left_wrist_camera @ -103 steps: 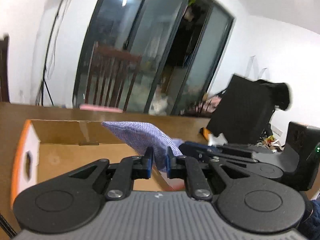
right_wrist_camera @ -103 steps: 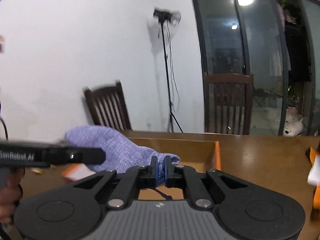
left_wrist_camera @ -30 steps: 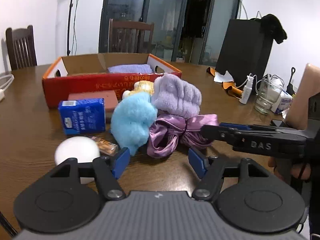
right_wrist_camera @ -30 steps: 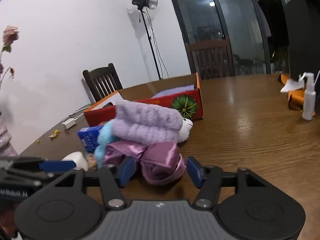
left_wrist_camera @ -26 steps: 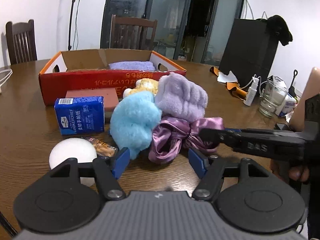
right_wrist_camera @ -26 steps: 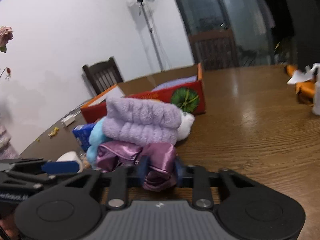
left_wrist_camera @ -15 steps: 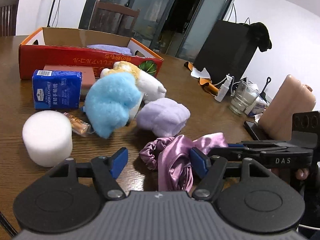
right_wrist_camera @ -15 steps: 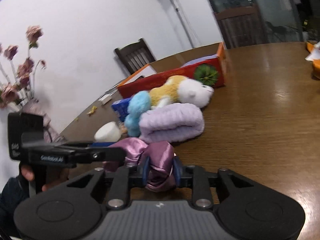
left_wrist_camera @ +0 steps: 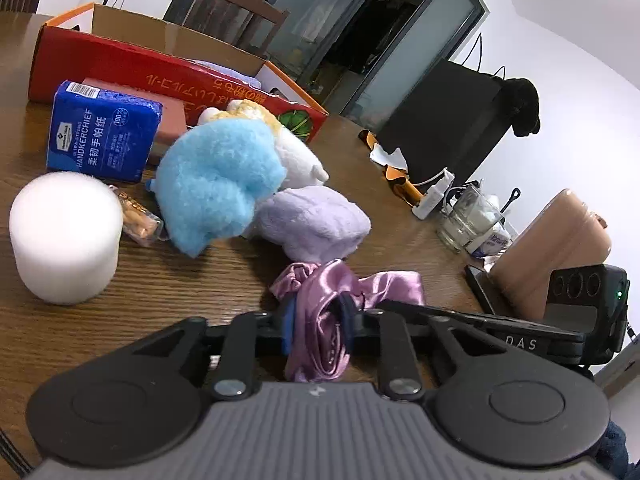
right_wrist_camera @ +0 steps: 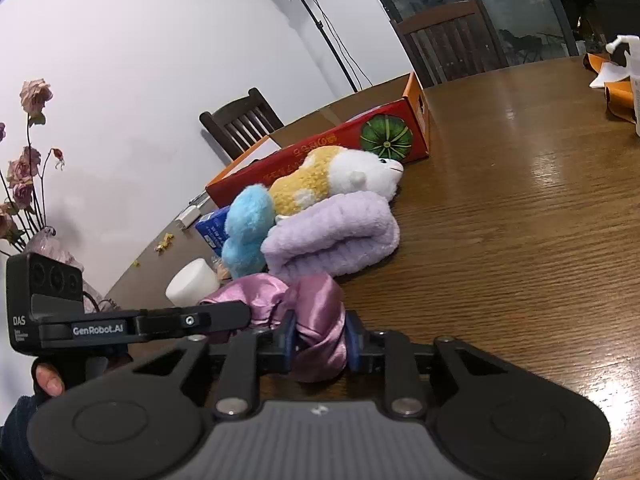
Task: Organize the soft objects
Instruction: 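Close both grippers on the pink satin scrunchie and lift it, then carry the scrunchie into the box and open both grippers, then move both grippers back to the lilac fuzzy towel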
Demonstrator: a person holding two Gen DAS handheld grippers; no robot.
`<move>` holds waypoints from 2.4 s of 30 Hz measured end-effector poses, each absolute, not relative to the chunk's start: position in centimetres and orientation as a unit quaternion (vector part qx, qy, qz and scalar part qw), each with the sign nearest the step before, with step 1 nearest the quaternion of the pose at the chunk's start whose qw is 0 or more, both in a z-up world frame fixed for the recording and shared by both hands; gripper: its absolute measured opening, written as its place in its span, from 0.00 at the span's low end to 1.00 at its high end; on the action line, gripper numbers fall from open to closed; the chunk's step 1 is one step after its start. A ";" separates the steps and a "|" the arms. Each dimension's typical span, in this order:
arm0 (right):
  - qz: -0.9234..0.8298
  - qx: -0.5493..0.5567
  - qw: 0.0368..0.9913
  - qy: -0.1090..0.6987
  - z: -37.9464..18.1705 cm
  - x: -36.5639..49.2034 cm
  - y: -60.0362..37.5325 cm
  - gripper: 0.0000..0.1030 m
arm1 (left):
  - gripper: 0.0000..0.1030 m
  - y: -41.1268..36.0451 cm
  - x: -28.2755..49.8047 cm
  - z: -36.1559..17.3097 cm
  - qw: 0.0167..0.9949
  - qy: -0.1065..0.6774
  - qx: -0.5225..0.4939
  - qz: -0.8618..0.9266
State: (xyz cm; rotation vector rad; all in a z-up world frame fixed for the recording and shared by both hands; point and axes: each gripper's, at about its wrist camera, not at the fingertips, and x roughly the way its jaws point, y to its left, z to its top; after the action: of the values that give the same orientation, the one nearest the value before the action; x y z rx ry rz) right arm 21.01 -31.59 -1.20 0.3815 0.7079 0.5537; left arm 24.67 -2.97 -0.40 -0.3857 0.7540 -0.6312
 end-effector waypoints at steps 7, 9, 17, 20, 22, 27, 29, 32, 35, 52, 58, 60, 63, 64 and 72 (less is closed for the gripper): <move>0.317 0.191 0.882 0.292 4.0 21.1 -31.8 0.17 | 0.17 -0.9 24.5 6.1 0.880 0.287 -0.164 -0.340; 0.326 0.183 0.888 0.266 6.1 22.9 -31.5 0.17 | 0.17 -0.7 26.9 8.2 0.888 0.267 -0.155 -0.340; 0.264 0.105 0.928 0.239 10.1 37.5 -28.8 0.18 | 0.17 -2.3 42.6 10.5 0.899 0.293 -0.153 -0.287; 0.244 0.089 0.926 0.272 9.1 42.2 -28.1 0.18 | 0.17 -3.0 47.4 8.8 0.890 0.332 -0.158 -0.270; 0.231 0.068 0.925 0.294 8.2 44.5 -27.6 0.19 | 0.17 -3.2 49.0 7.2 0.884 0.354 -0.156 -0.262; 0.203 0.011 0.925 0.320 6.0 46.2 -25.9 0.29 | 0.18 -4.7 51.0 4.1 0.869 0.394 -0.140 -0.265; 0.196 -0.003 0.928 0.317 5.8 45.9 -25.4 0.38 | 0.25 -4.9 51.2 3.6 0.866 0.399 -0.139 -0.266; 0.200 -0.020 0.930 0.307 5.8 45.1 -24.8 0.43 | 0.40 -4.8 50.8 3.9 0.866 0.397 -0.136 -0.273; 0.197 -0.021 0.936 0.290 7.0 44.2 -25.1 0.44 | 0.46 -4.2 49.6 5.7 0.877 0.374 -0.128 -0.273; 0.209 -0.016 0.965 0.156 16.6 30.2 -26.6 0.64 | 0.90 2.3 29.3 17.1 0.976 0.179 -0.008 -0.123; 0.214 -0.009 0.968 0.129 14.6 22.8 -26.9 0.78 | 0.99 2.1 20.1 15.2 0.985 0.147 0.009 -0.091; 0.223 -0.008 0.966 0.134 13.4 20.4 -27.0 0.78 | 0.99 1.6 17.6 14.1 0.985 0.150 0.010 -0.085; 0.228 -0.007 0.962 0.147 11.2 17.4 -26.9 0.78 | 0.99 1.3 14.3 11.9 0.983 0.164 -0.003 -0.080; 0.227 -0.002 0.962 0.152 10.5 16.5 -26.9 0.78 | 0.99 1.2 13.4 11.1 0.982 0.171 -0.009 -0.077; 0.217 -0.003 0.955 0.202 4.2 12.6 -27.1 0.83 | 0.99 0.6 11.3 9.2 0.976 0.207 0.019 -0.056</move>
State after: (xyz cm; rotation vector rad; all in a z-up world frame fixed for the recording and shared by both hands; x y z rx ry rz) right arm 12.58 -27.13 4.17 -0.0060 0.4100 0.4408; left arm 11.34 0.64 9.20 0.0387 0.4182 -0.1134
